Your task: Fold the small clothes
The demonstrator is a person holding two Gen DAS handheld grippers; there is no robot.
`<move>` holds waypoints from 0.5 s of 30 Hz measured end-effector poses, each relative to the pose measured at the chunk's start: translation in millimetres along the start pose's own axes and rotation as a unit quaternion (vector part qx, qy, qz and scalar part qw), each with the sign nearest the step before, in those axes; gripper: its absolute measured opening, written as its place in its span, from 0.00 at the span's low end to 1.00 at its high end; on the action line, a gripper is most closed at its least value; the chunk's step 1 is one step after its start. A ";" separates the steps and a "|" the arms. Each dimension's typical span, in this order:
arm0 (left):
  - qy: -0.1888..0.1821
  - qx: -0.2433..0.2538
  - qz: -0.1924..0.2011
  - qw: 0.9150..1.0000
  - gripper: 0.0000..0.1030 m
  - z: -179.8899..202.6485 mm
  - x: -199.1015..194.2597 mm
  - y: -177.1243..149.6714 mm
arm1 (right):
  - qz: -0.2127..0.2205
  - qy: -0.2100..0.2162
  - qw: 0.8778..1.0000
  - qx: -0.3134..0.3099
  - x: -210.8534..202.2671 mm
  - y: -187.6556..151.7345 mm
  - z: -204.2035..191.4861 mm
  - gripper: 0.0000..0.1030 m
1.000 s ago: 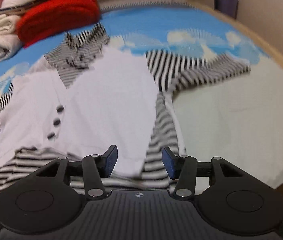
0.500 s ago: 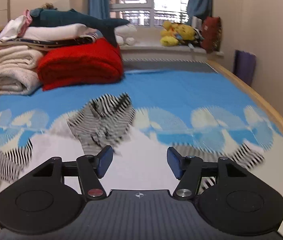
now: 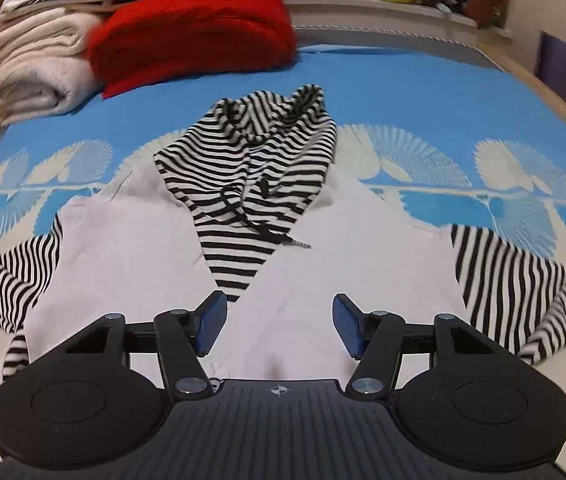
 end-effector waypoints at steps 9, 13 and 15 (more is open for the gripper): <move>-0.053 0.122 0.152 0.979 0.01 131.7 -123.1 46.6 | 0.002 -0.028 0.997 0.068 -9.4 19.0 46.4 0.59; -0.185 0.201 0.184 0.944 0.00 239.4 -201.0 9.5 | 0.020 -0.043 0.994 0.097 -23.0 25.5 75.2 0.59; -0.292 0.253 0.141 0.912 0.01 300.3 -231.8 -36.8 | 0.026 -0.056 0.992 0.114 -28.1 24.2 90.5 0.59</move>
Point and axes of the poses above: each gripper's, at about its wrist camera, not at the fingertips, and x roughly the way its jaws point, z to its right, y to its top, the point moved 8 cm from there along x, roughly the way its jaws point, and after that the axes turned 6 degrees about x, right-handed, at the moved point
